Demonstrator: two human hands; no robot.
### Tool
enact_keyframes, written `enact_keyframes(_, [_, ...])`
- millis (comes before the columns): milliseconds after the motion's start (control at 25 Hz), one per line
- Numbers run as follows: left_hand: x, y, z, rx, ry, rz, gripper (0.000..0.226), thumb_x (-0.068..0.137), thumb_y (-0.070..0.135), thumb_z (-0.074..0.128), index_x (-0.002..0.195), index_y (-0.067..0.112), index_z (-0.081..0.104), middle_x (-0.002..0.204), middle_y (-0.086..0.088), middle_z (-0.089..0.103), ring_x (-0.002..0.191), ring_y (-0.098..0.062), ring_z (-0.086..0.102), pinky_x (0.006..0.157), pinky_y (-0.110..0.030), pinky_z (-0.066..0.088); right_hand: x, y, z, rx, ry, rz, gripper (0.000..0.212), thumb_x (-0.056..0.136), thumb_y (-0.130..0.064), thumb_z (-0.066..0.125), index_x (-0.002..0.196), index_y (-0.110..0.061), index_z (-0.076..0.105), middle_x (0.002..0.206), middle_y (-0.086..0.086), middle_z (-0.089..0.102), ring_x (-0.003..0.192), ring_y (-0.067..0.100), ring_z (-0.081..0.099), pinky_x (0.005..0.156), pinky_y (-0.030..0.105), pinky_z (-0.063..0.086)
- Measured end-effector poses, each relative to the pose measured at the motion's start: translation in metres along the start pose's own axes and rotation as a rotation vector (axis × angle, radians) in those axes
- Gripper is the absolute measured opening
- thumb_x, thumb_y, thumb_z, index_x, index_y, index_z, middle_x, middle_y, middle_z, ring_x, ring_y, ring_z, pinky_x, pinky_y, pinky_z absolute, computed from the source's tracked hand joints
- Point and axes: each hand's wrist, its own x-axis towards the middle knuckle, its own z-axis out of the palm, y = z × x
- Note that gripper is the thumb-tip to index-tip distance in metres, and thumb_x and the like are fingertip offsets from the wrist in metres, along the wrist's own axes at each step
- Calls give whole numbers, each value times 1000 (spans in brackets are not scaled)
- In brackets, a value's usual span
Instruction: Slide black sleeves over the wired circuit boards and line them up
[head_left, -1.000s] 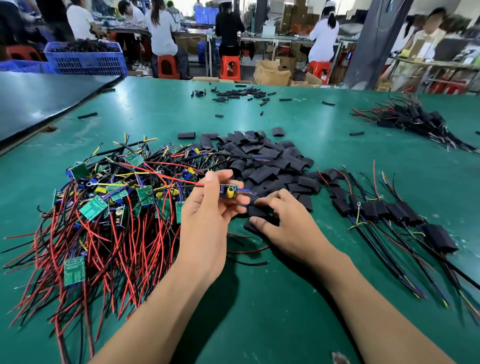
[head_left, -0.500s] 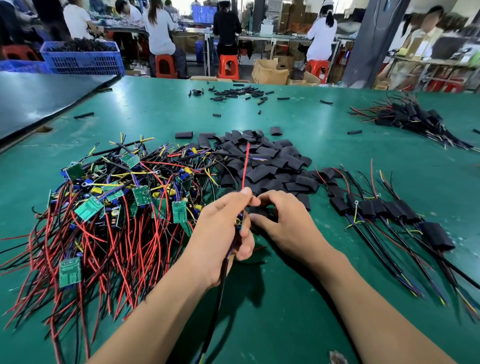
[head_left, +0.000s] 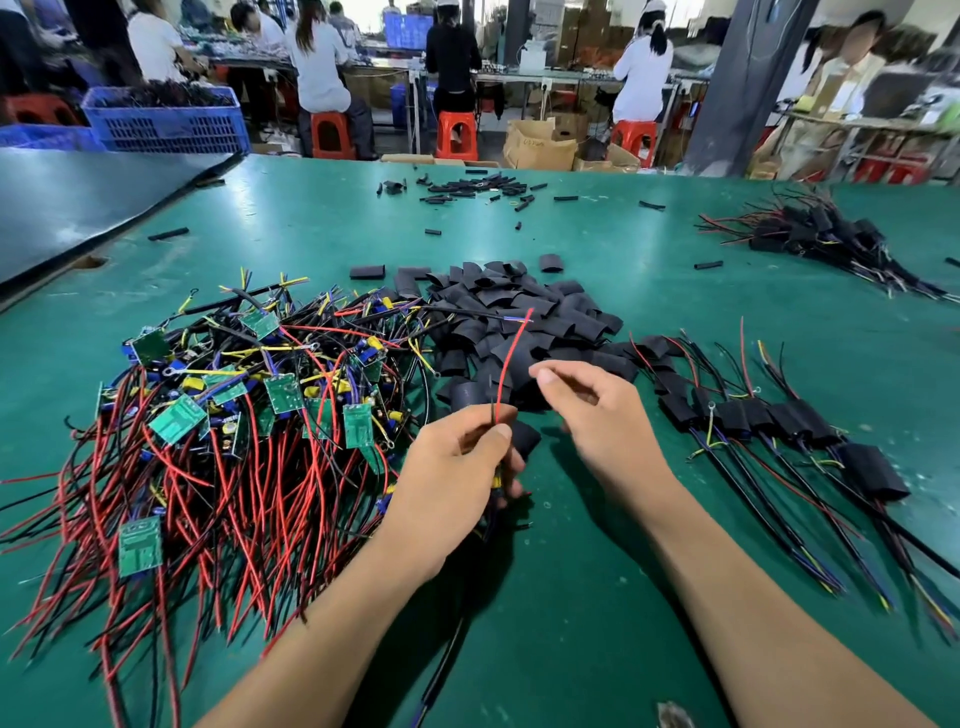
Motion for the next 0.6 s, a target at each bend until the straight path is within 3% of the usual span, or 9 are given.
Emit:
enact_keyframes(160, [4, -5, -3, 124, 39, 81, 26, 101, 10, 48, 104, 20, 72, 46, 9, 49, 47, -18, 55, 46, -23, 44, -8, -6, 6, 106, -90, -29, 14, 95, -33, 67, 97, -21, 74, 85, -9, 72, 69, 1, 59, 63, 12, 44])
enact_keyframes(320, [-1, -8, 1, 493, 104, 334, 24, 97, 13, 56, 101, 25, 76, 58, 22, 61, 51, 2, 50, 50, -9, 34, -9, -9, 10, 64, -68, -26, 10, 88, -23, 76, 96, -18, 73, 76, -4, 71, 61, 4, 58, 56, 15, 43])
enact_keyframes(360, [-2, -8, 2, 501, 113, 339, 21, 97, 15, 57, 98, 25, 76, 62, 20, 64, 56, 1, 53, 52, -10, 34, -7, -10, 9, 89, -48, -7, 4, 91, -19, 73, 93, -16, 73, 74, -2, 72, 56, 5, 55, 52, 18, 42])
enact_keyframes(480, [0, -7, -2, 448, 134, 300, 20, 99, 23, 56, 92, 22, 75, 69, 11, 68, 67, -8, 60, 59, -18, 42, -3, -11, 6, 266, -39, 87, 16, 99, -18, 61, 91, -8, 71, 75, 4, 73, 50, 10, 52, 47, 21, 43])
enact_keyframes(600, [2, -4, -5, 269, 95, 194, 21, 101, 20, 53, 95, 19, 74, 52, 16, 56, 45, -3, 47, 50, -22, 35, -3, -10, 3, 231, -94, 107, 24, 100, -27, 62, 82, -16, 74, 68, 3, 67, 49, 10, 48, 46, 20, 39])
